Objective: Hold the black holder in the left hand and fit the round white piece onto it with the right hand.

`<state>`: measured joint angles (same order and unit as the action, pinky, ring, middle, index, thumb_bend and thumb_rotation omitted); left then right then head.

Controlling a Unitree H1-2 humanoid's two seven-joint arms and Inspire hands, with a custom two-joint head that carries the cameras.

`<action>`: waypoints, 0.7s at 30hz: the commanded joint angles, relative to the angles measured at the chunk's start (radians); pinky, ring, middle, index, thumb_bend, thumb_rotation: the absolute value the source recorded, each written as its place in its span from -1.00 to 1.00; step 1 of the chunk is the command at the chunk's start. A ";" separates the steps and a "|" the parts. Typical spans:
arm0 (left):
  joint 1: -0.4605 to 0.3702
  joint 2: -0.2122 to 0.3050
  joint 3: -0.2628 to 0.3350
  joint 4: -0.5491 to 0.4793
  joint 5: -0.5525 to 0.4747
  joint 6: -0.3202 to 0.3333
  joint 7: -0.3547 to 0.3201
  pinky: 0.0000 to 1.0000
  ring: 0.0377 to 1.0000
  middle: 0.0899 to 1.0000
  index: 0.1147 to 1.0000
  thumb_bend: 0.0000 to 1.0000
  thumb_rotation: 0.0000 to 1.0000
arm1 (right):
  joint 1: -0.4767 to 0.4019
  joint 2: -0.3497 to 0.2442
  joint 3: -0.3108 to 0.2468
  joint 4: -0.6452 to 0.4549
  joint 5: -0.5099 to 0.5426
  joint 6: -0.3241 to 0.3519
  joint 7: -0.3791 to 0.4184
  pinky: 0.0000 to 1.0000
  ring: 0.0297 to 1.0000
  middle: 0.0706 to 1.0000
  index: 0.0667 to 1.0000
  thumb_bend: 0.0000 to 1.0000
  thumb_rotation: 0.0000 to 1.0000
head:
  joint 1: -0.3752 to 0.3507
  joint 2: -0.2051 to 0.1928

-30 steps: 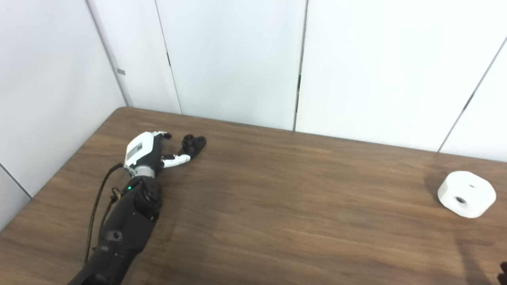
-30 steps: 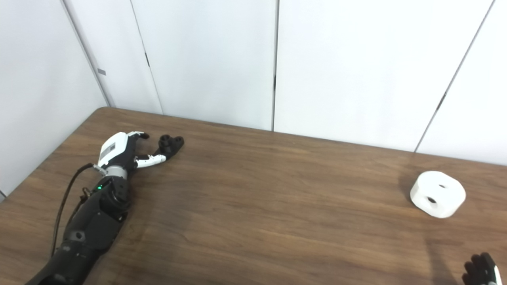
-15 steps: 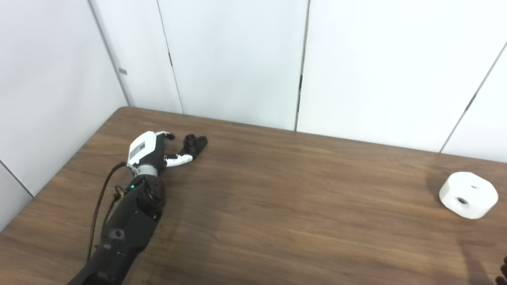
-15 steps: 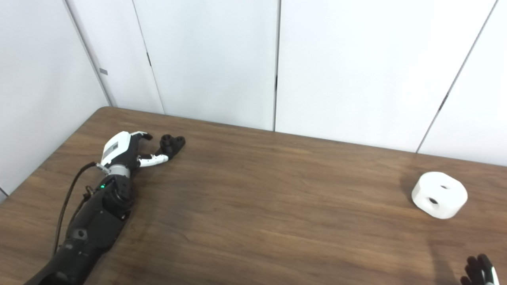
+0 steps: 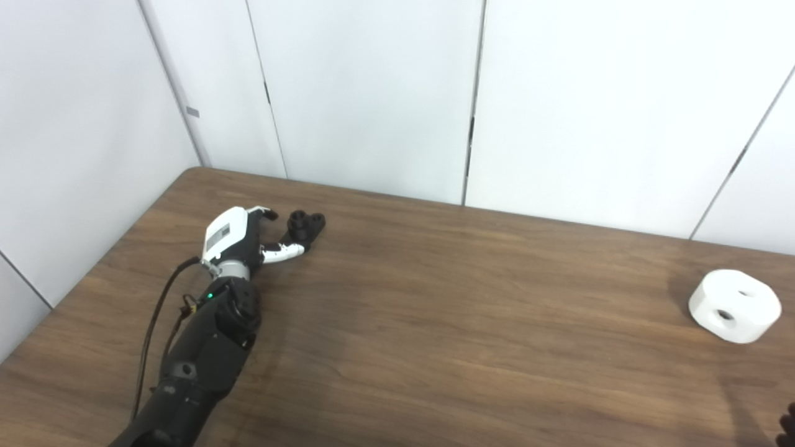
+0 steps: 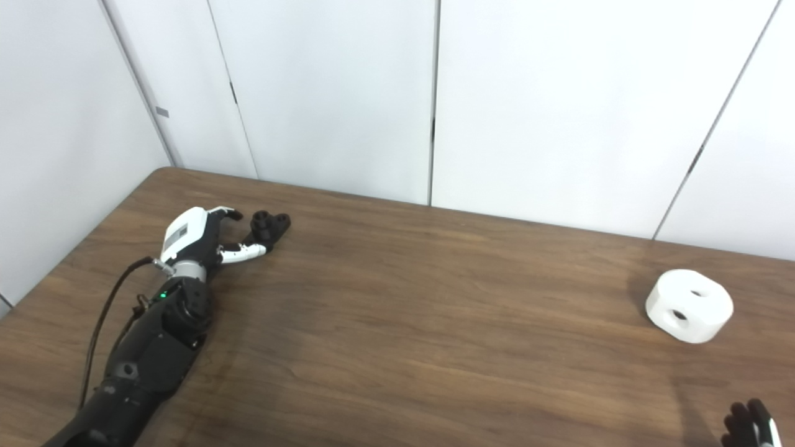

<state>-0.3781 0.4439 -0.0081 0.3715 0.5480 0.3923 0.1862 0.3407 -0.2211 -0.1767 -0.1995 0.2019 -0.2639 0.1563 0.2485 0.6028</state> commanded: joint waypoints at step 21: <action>-0.032 -0.016 -0.019 0.010 -0.006 -0.027 0.033 0.59 0.79 0.68 0.10 0.75 -0.41 | 0.020 0.006 0.004 0.001 -0.002 0.012 -0.005 1.00 0.96 0.97 1.00 0.23 1.00 | -0.007 0.014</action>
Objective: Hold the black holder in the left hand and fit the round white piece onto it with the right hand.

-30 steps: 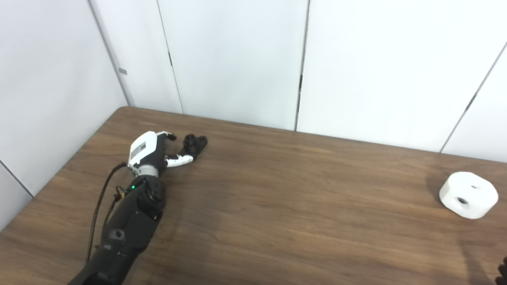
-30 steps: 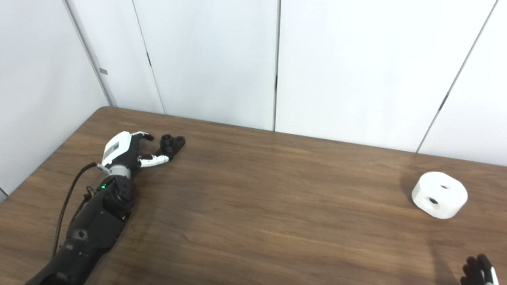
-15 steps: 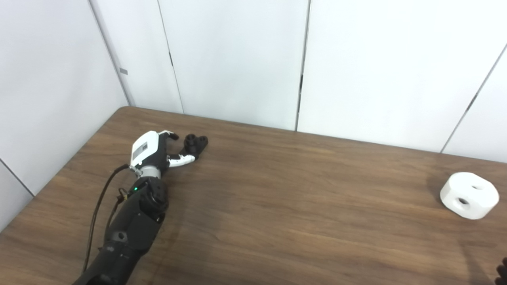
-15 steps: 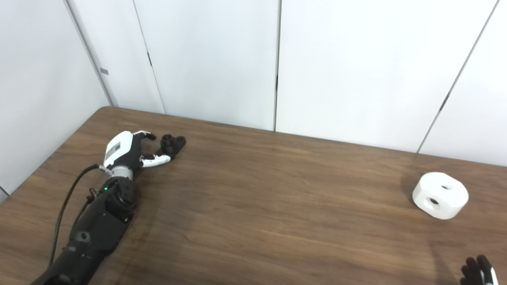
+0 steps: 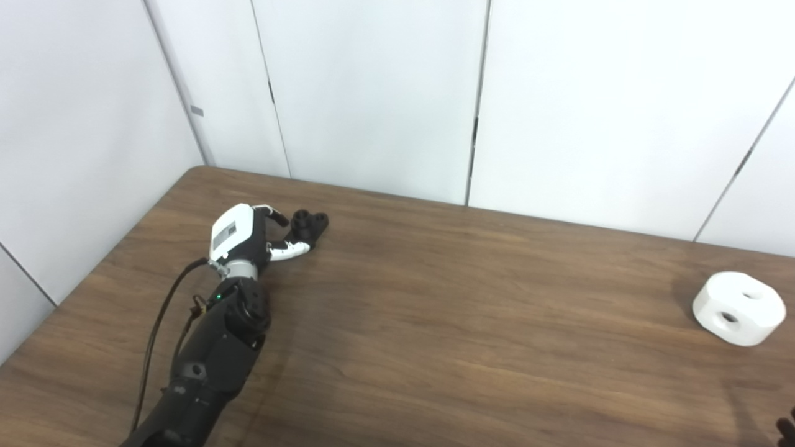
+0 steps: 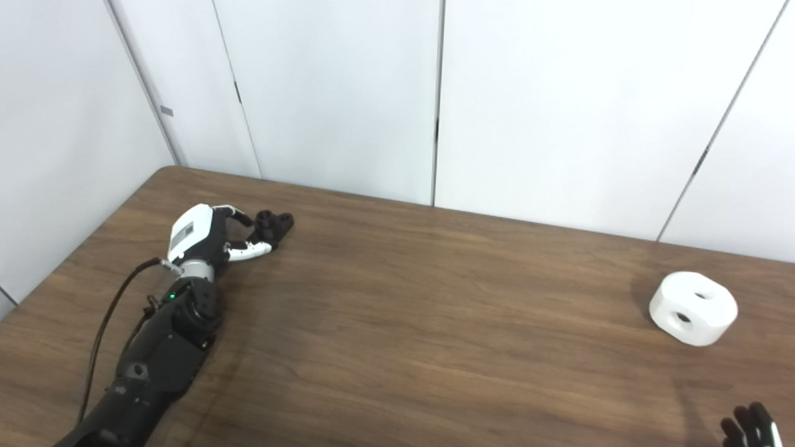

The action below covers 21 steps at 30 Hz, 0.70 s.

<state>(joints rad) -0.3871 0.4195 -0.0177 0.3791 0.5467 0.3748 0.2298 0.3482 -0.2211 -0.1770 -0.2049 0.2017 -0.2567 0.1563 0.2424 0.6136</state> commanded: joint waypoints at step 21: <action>-0.035 0.030 -0.071 0.034 0.015 0.022 -0.044 0.69 0.84 0.70 0.09 0.80 -0.43 | 0.018 0.007 0.005 -0.010 0.015 0.020 -0.001 1.00 0.99 0.96 1.00 0.27 1.00 | -0.004 0.014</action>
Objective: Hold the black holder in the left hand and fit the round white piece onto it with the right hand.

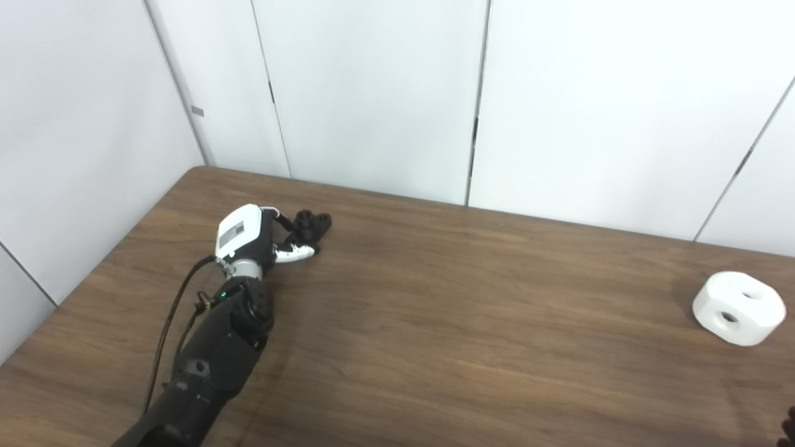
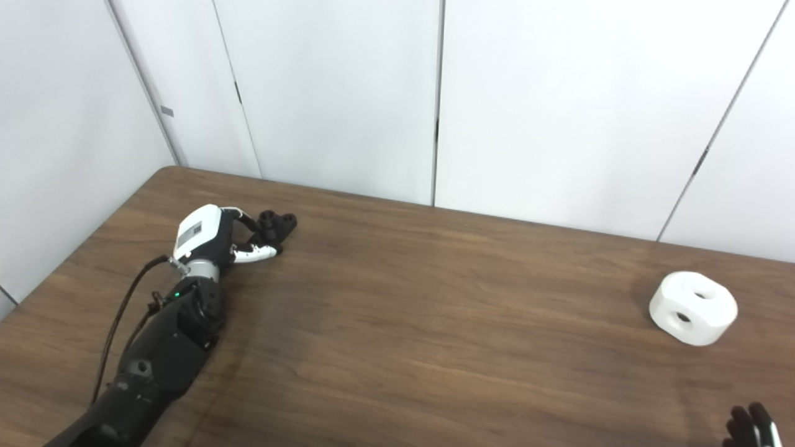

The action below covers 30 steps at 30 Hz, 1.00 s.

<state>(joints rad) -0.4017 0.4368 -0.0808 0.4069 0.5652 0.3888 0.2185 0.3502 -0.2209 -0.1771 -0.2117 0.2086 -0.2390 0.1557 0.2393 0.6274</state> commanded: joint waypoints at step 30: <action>0.002 0.007 -0.034 -0.010 -0.017 -0.016 -0.055 0.48 0.64 0.46 -0.17 0.04 -0.90 | 0.016 0.005 0.007 -0.002 0.012 -0.011 0.004 1.00 0.98 0.95 1.00 0.26 0.96 | -0.008 0.010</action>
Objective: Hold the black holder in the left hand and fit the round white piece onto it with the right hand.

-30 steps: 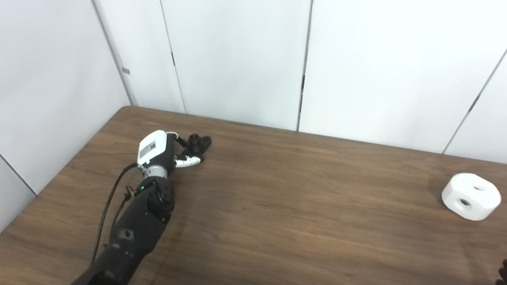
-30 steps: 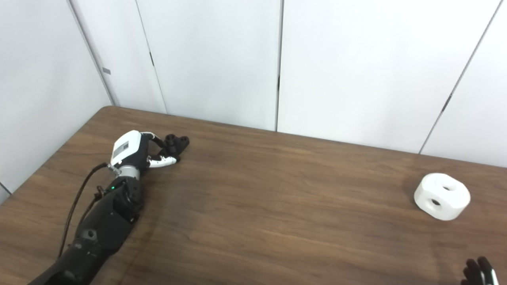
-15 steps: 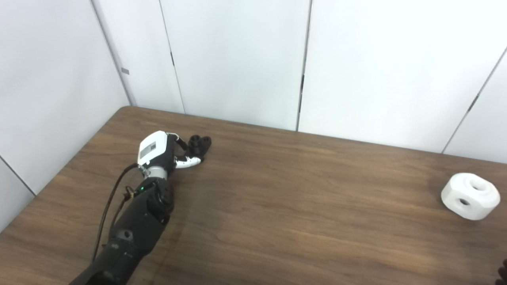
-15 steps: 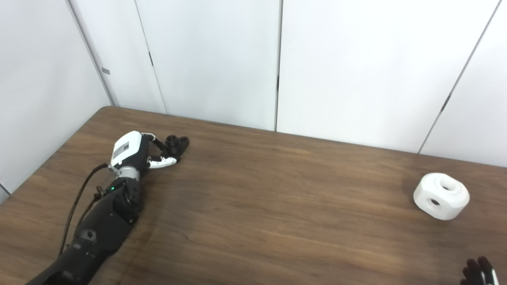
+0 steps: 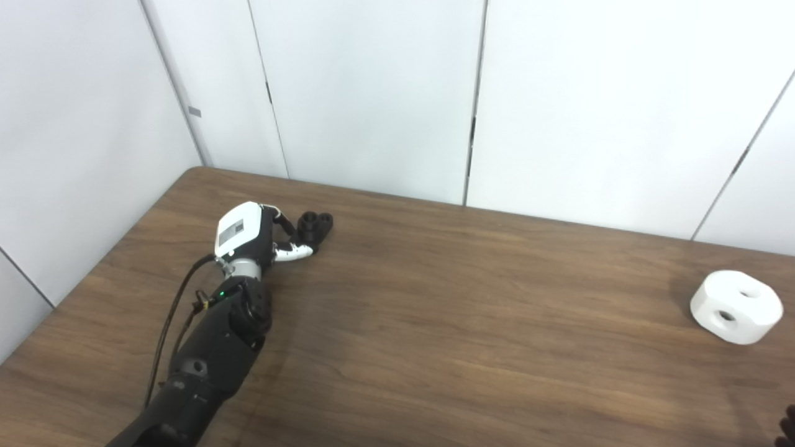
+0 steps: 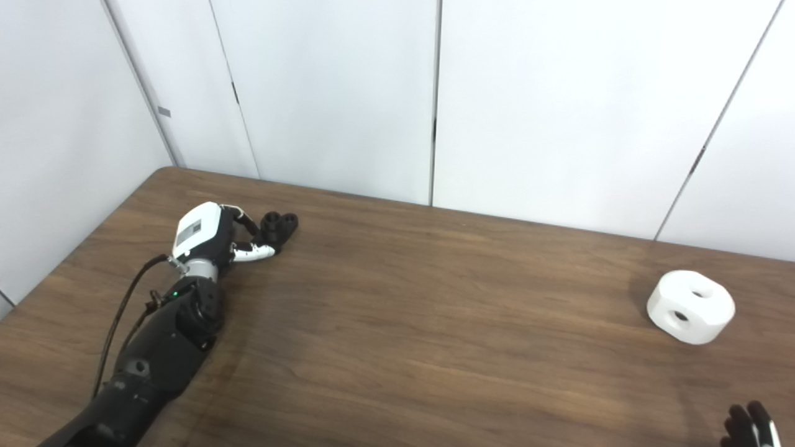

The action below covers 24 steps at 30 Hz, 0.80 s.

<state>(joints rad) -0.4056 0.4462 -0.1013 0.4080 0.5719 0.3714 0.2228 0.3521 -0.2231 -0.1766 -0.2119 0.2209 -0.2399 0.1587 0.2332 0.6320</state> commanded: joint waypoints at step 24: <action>0.213 -0.037 -0.116 -0.479 -0.019 0.097 -0.347 0.59 0.75 0.55 -0.17 0.04 -0.89 | 0.016 0.020 0.013 -0.025 -0.008 0.002 -0.002 1.00 0.96 0.86 1.00 0.32 0.87 | -0.060 0.026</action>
<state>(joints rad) -0.2169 0.4239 -0.1851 -0.0522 0.5660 0.4554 -0.0488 0.3574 -0.2116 -0.1718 -0.2242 0.2075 -0.2352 0.1556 0.1734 0.6581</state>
